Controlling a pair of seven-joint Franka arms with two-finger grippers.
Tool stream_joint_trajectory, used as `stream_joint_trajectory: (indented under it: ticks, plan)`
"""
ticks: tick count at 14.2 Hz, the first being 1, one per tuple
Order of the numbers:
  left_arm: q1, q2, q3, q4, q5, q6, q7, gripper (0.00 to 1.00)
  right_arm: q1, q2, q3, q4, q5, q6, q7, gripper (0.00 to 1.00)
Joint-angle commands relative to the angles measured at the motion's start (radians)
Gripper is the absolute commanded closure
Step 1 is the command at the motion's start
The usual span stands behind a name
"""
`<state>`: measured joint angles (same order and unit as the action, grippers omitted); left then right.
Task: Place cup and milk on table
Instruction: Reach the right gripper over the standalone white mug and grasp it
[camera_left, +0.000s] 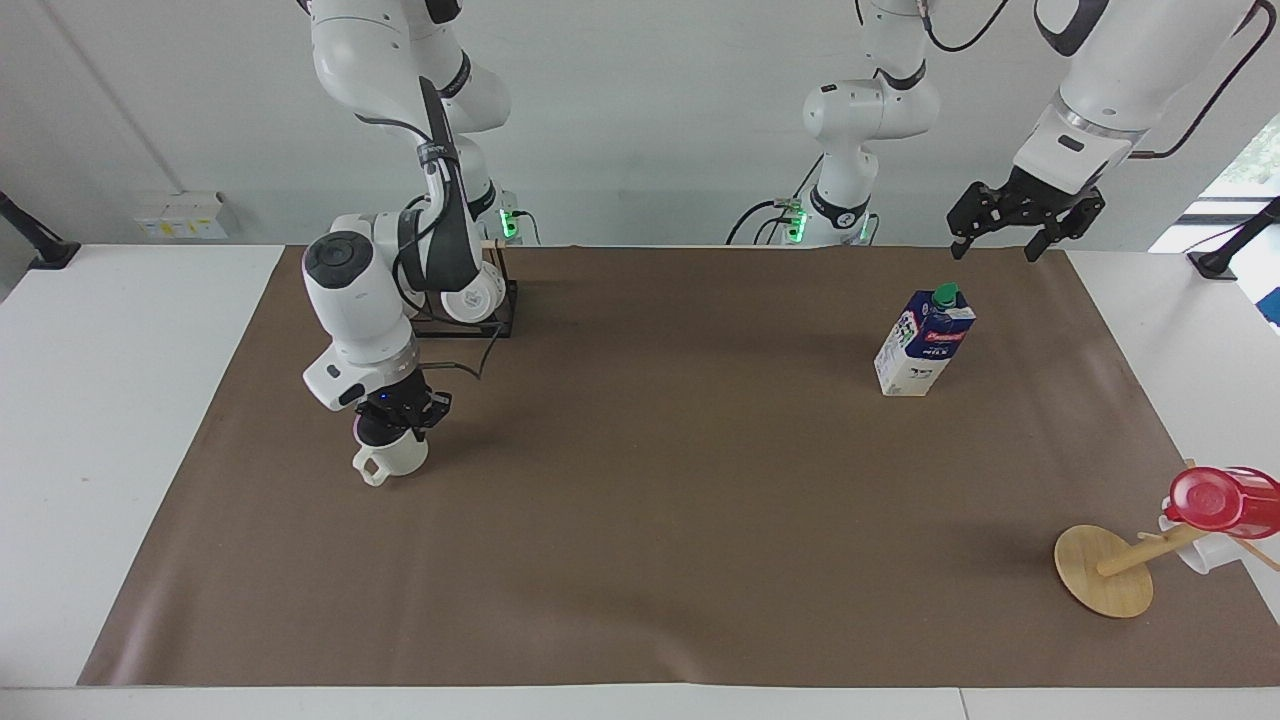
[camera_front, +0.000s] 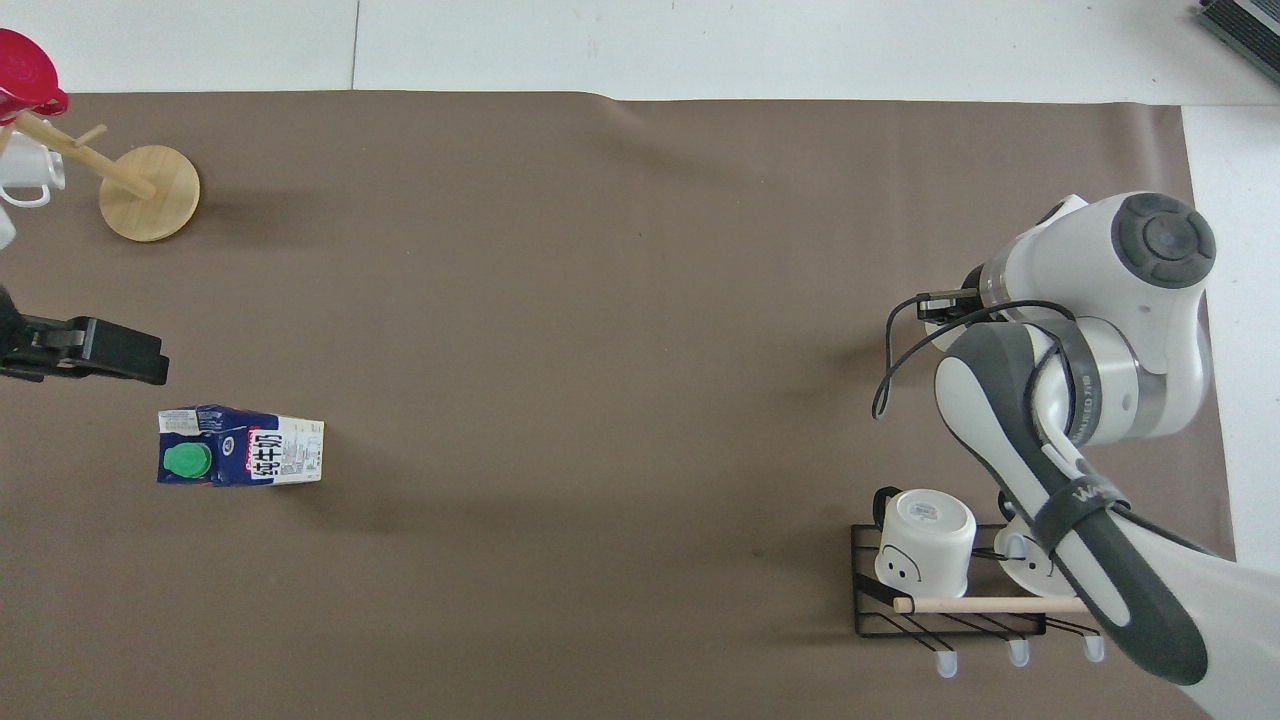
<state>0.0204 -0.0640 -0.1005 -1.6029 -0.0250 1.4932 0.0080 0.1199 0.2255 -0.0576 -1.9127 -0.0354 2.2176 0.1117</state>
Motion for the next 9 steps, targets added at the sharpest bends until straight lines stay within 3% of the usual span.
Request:
stream_joint_trajectory:
  ticks: [1,5,9]
  plan:
    - [0.015,-0.030,-0.008,-0.035,0.005,0.012,-0.005,0.00,-0.005,-0.037,0.008,0.035,0.009,-0.065,0.100,1.00]
    - [0.015,-0.033,-0.008,-0.040,0.005,0.012,-0.005,0.00,-0.002,-0.041,0.067,0.098,0.026,-0.147,0.233,1.00]
    - [0.016,-0.053,-0.008,-0.077,0.005,0.027,0.001,0.00,0.062,-0.049,0.107,0.092,0.026,-0.150,0.376,1.00]
